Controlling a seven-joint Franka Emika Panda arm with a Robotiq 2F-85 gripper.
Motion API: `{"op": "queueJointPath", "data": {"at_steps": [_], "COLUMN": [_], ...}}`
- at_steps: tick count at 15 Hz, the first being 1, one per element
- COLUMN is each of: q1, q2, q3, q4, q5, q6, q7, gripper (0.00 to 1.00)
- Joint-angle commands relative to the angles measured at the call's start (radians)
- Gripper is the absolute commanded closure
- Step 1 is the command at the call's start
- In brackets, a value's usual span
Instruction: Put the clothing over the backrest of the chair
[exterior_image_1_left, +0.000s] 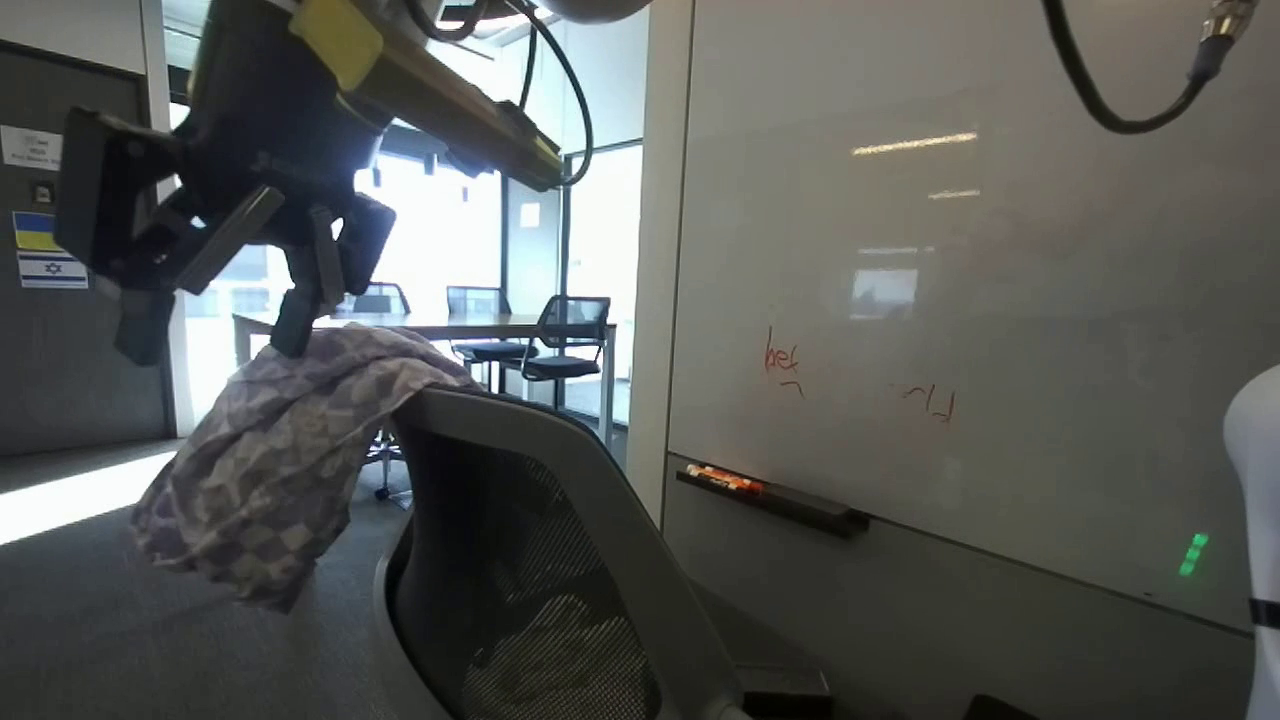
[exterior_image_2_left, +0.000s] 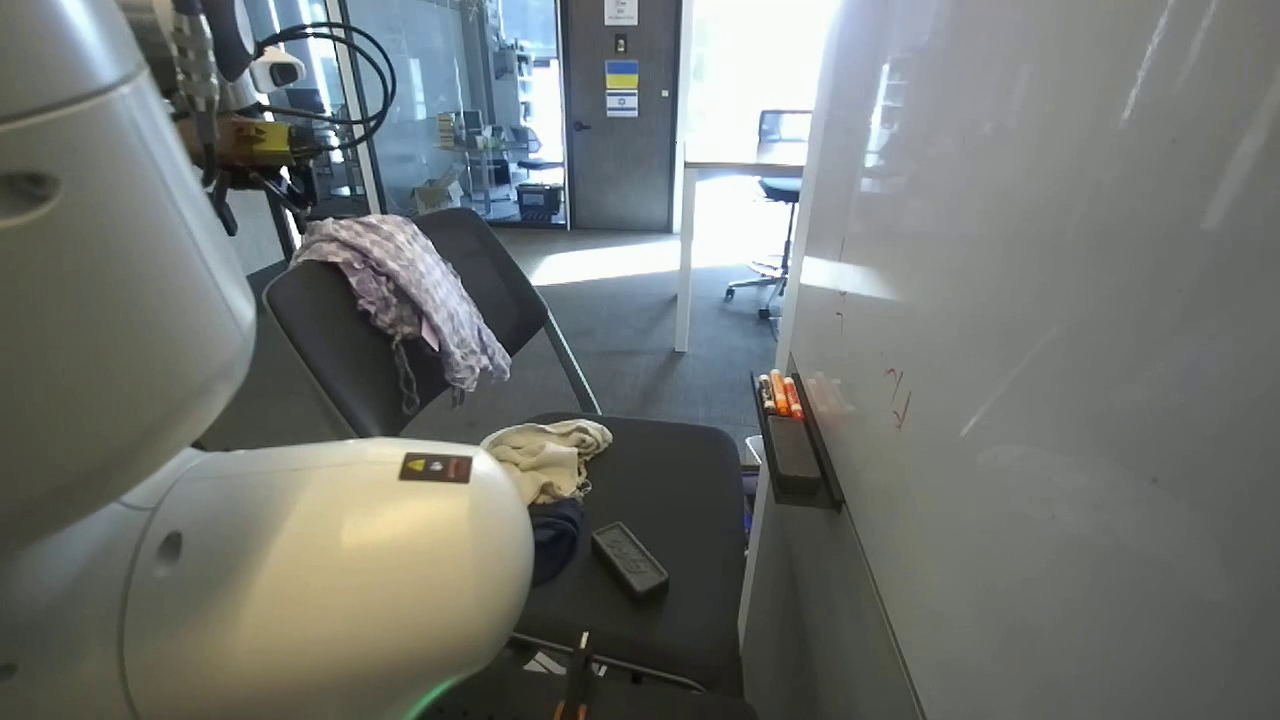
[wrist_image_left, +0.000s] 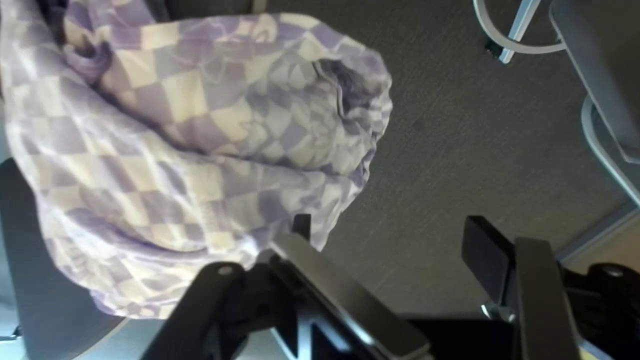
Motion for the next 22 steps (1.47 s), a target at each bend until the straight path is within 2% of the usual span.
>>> {"op": "queueJointPath", "data": {"at_steps": [1, 2, 3, 5, 8, 12, 14, 15, 18, 19, 22], "q1": [-0.07, -0.078, -0.108, -0.139, -0.211, -0.31, -0.327, -0.344, -0.376, -0.403, -0.43], "q2": [-0.046, -0.052, -0.047, -0.082, -0.136, -0.134, -0.126, -0.125, -0.045, -0.014, 0.131], "q3": [0.035, 0.037, -0.002, -0.017, -0.043, -0.075, -0.09, -0.112, -0.173, -0.179, -0.235], "q4": [0.003, 0.006, 0.047, 0.037, -0.001, -0.061, -0.067, -0.114, -0.17, -0.188, -0.191], "q5": [-0.122, -0.129, -0.121, -0.118, -0.15, -0.209, -0.21, -0.234, -0.229, -0.284, -0.331], "q6": [-0.01, -0.016, -0.04, -0.043, -0.032, -0.094, -0.167, -0.161, -0.137, -0.111, -0.084], "q7": [0.144, 0.176, 0.157, 0.182, 0.218, 0.272, 0.258, 0.215, 0.181, 0.197, 0.172], "gripper": [0.0, 0.0, 0.0, 0.0, 0.0, 0.0, 0.0, 0.0, 0.0, 0.0, 0.0]}}
